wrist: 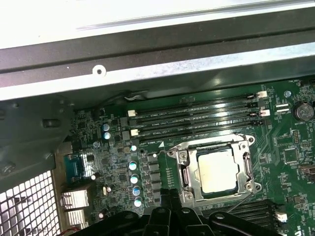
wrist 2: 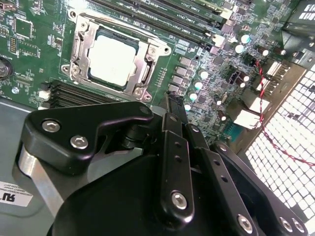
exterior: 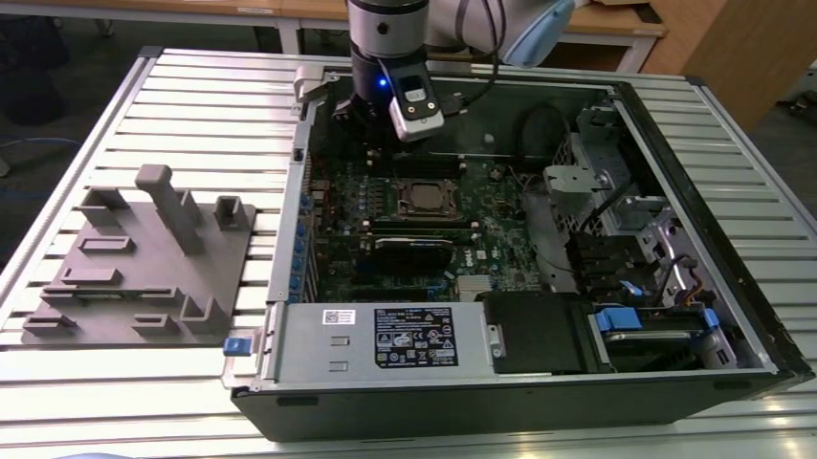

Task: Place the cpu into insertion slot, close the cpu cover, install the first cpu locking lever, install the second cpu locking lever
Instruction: 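Install the first cpu locking lever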

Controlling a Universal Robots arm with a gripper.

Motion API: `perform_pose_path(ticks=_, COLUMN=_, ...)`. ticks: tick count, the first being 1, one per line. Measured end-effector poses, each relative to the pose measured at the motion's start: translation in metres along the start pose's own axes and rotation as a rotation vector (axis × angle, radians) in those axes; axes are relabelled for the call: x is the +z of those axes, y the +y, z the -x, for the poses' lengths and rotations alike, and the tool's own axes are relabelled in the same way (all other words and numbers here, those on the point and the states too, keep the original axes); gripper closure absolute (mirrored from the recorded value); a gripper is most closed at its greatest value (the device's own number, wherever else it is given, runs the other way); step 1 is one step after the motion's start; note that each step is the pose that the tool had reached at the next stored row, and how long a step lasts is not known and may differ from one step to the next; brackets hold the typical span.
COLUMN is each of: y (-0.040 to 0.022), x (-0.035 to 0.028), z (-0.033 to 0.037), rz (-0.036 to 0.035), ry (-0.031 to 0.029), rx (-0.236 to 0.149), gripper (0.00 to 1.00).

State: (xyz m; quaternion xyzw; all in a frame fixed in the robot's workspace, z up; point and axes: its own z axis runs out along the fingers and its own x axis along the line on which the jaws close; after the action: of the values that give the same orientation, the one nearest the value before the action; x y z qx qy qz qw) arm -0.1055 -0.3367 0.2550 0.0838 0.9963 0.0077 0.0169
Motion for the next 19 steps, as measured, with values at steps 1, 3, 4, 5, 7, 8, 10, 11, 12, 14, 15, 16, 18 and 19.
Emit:
perform_pose_path(ticks=1, y=-0.0001, x=0.0, z=-0.0001, rz=0.0, ry=0.0, rx=0.0, gripper=0.89)
perform_pose_path(ticks=3, y=-0.0001, x=0.0, z=-0.0005, rz=0.0001, ry=-0.0001, rx=0.0, gripper=0.89)
perform_pose_path(ticks=4, y=-0.0003, x=-0.0001, z=-0.0012, rz=0.0001, ry=-0.0003, rx=0.0, gripper=0.89)
perform_pose_path(ticks=5, y=-0.0004, x=-0.0001, z=-0.0019, rz=0.0001, ry=-0.0006, rx=0.0, gripper=0.89)
perform_pose_path(ticks=7, y=-0.0006, x=-0.0001, z=-0.0035, rz=0.0002, ry=-0.0009, rx=0.0, gripper=0.89)
perform_pose_path(ticks=8, y=-0.0007, x=0.0, z=-0.0043, rz=0.0002, ry=-0.0011, rx=0.0, gripper=0.89)
perform_pose_path(ticks=10, y=-0.0009, x=-0.0001, z=-0.0056, rz=0.0001, ry=-0.0013, rx=0.0, gripper=0.89)
perform_pose_path(ticks=11, y=-0.0011, x=-0.0001, z=-0.0061, rz=0.0001, ry=-0.0014, rx=0.0, gripper=0.89)
perform_pose_path(ticks=12, y=-0.0012, x=-0.0001, z=-0.0067, rz=0.0009, ry=-0.0014, rx=0.0, gripper=0.89)
perform_pose_path(ticks=14, y=-0.0013, x=-0.0001, z=-0.0074, rz=0.0095, ry=-0.0001, rx=0.0, gripper=0.89)
perform_pose_path(ticks=15, y=-0.0014, x=-0.0001, z=-0.0078, rz=0.0164, ry=0.001, rx=0.001, gripper=0.89)
perform_pose_path(ticks=16, y=-0.0015, x=-0.0001, z=-0.0082, rz=0.0252, ry=0.0025, rx=0.001, gripper=0.89)
perform_pose_path(ticks=18, y=-0.0015, x=-0.0002, z=-0.0085, rz=0.0343, ry=0.0041, rx=0.001, gripper=0.89)
perform_pose_path(ticks=19, y=-0.0015, x=-0.0002, z=-0.0086, rz=0.0357, ry=0.0044, rx=0.002, gripper=0.89)
